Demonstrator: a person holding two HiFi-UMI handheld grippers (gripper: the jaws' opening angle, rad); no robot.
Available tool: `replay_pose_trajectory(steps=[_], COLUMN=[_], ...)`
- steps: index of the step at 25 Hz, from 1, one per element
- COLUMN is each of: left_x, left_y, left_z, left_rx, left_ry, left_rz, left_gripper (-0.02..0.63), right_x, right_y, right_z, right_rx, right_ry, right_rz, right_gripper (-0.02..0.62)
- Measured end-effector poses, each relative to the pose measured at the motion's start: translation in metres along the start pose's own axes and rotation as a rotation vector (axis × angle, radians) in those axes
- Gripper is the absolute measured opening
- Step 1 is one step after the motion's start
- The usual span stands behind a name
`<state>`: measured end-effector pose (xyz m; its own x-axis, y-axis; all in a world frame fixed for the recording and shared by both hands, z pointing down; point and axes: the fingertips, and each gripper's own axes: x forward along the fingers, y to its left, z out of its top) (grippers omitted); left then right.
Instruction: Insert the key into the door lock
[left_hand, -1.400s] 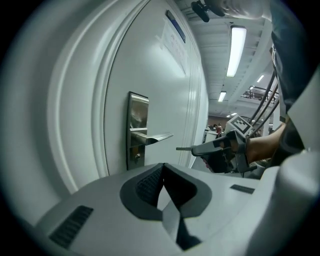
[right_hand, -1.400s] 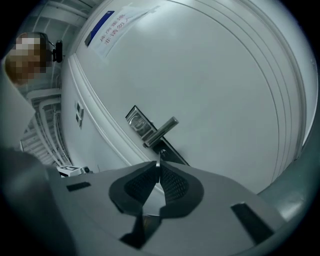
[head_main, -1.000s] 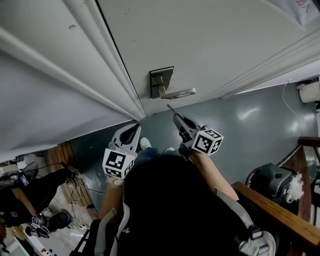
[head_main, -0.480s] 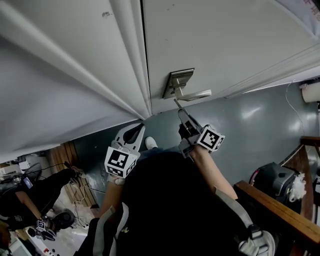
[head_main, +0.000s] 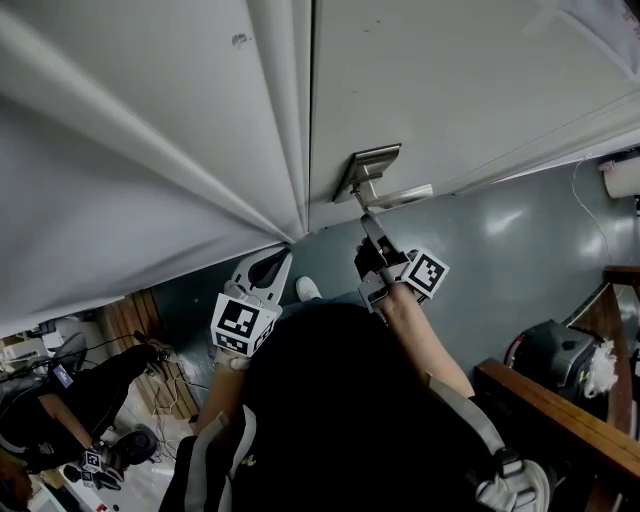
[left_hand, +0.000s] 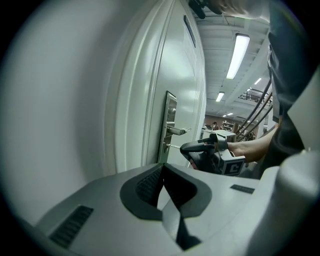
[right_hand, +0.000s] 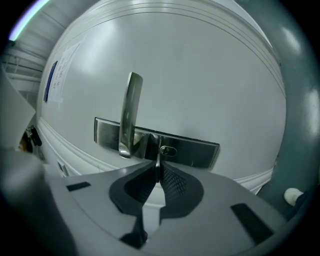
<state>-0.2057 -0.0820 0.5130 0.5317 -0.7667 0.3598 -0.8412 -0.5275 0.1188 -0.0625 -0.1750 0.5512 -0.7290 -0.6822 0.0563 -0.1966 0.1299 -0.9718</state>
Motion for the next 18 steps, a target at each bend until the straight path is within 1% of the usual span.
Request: replay_pose_trajectory(steps=[5, 9, 13, 18], left_x=[0.0023, 0.0034, 0.0038, 0.0060], left_y=[0.0065, 0.0097, 0.0095, 0.0086], left_z=[-0.0012, -0.0017, -0.0017, -0.0026], left_rx=[0.004, 0.004, 0.005, 0.010], left_ry=[0.002, 0.006, 0.008, 0.012], left_rz=[-0.008, -0.015, -0.024, -0.032], left_gripper=[0.008, 0.008, 0.008, 0.008], right_x=[0.0032, 0.0038, 0.0037, 0.0017], right_y=[-0.0063, -0.0063, -0.0030, -0.0075], right_z=[0.0020, 0.0010, -0.0010, -0.0054], right_rx=[0.090, 0.145, 0.177, 0.196], right_ry=[-0.035, -0.054, -0.066, -0.063], right_rz=[0.002, 0.023, 0.035, 0.019], right_gripper=[0.032, 0.032, 0.032, 0.032])
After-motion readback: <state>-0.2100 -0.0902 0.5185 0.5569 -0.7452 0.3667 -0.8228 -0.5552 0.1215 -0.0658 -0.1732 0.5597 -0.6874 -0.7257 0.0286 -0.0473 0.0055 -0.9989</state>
